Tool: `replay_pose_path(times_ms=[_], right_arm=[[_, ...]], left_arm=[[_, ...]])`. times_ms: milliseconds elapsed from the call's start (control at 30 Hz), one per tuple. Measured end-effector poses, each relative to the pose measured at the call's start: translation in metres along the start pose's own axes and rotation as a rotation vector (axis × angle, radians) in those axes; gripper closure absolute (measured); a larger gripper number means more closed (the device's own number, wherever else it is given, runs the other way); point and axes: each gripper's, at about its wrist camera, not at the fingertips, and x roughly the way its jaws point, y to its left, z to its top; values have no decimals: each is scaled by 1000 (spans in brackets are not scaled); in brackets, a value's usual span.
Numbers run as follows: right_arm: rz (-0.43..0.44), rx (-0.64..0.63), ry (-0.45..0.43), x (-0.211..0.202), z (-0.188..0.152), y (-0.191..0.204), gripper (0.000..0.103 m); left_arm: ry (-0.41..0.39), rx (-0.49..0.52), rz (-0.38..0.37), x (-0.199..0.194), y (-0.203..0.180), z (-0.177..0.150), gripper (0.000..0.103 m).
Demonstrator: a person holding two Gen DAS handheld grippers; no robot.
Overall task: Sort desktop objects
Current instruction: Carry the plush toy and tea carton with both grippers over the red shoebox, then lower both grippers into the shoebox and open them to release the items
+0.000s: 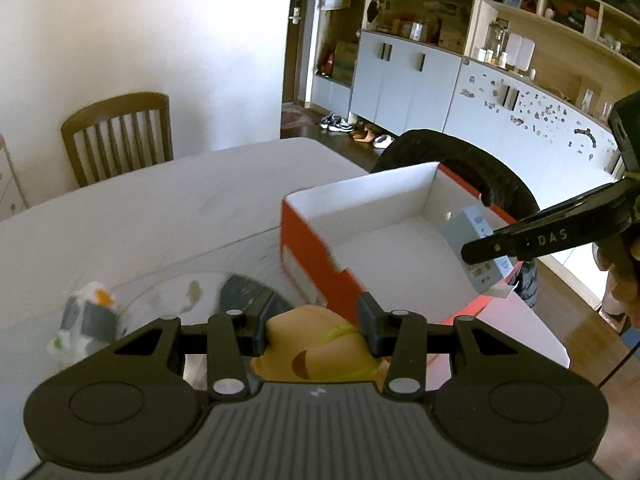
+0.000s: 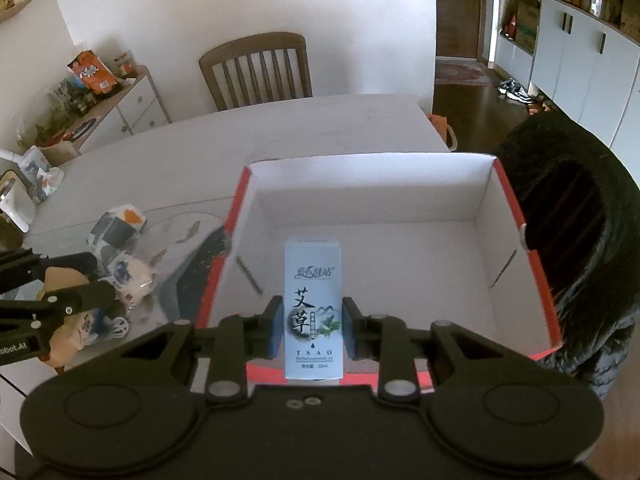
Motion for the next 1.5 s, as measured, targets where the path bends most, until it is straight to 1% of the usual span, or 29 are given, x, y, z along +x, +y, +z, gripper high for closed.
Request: replay_pose_path(times_ms=[167, 367, 500, 600, 833, 933, 1000, 1100, 1167, 1333, 1500], right_arm=[[7, -2, 11, 5, 6, -27, 75], [1, -5, 27, 16, 9, -45, 75], [-7, -14, 36, 24, 9, -53, 75], [-16, -20, 45, 31, 9, -59, 75], [-29, -15, 59, 46, 9, -73, 75], [-39, -23, 73, 54, 9, -78, 75], [-43, -33, 89, 60, 9, -80, 75], [-54, -49, 117, 70, 9, -86, 75], [-63, -64, 138, 77, 8, -88, 75], [-64, -88, 186, 91, 6, -93, 75], [-67, -98, 215, 97, 7, -95, 75]], left_arm=[[-6, 20, -9, 18, -20, 19, 60], [-6, 65, -22, 47, -37, 42, 60], [20, 92, -37, 70, -46, 55, 60], [41, 130, -51, 86, -54, 56, 60], [118, 172, -99, 125, -72, 58, 60], [150, 209, -111, 140, -80, 57, 60], [172, 232, -120, 150, -85, 55, 60], [212, 240, -127, 164, -90, 57, 60], [236, 250, -123, 172, -93, 58, 60], [291, 287, -87, 192, -96, 61, 59], [364, 280, -57, 208, -96, 57, 58]])
